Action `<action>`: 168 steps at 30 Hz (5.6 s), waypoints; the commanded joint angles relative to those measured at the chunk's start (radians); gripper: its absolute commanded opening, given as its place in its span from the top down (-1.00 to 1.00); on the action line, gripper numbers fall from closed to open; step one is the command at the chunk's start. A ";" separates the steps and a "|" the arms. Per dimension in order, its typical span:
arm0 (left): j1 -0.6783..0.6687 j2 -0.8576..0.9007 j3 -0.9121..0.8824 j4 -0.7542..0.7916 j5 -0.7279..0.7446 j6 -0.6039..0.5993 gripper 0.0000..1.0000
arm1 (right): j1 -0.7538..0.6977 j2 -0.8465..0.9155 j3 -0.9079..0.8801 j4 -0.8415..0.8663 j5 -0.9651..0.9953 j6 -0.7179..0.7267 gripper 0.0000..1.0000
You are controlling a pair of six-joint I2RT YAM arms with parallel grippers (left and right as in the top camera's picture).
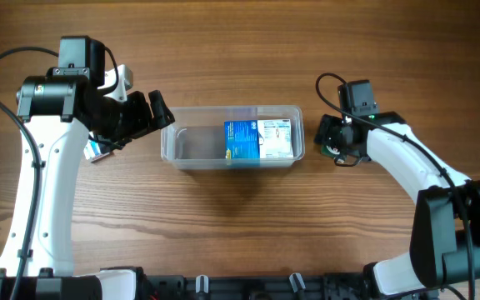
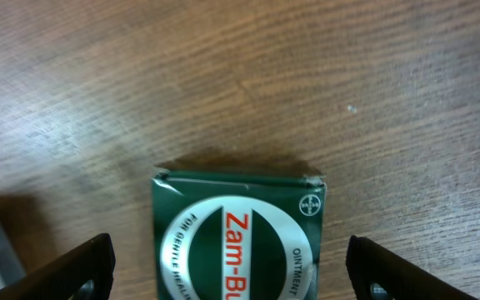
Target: Pack container
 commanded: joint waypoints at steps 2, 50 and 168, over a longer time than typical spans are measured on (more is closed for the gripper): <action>0.002 0.001 0.013 0.002 0.012 -0.008 -0.99 | -0.001 0.009 -0.048 0.042 0.016 -0.025 -0.79; 0.002 0.001 0.013 0.002 0.012 -0.008 -1.00 | 0.668 0.132 0.470 0.117 -0.114 0.135 -0.09; 0.010 0.005 0.013 0.109 -0.314 -0.093 -1.00 | -0.019 -0.196 0.469 -0.465 0.226 -0.155 -0.99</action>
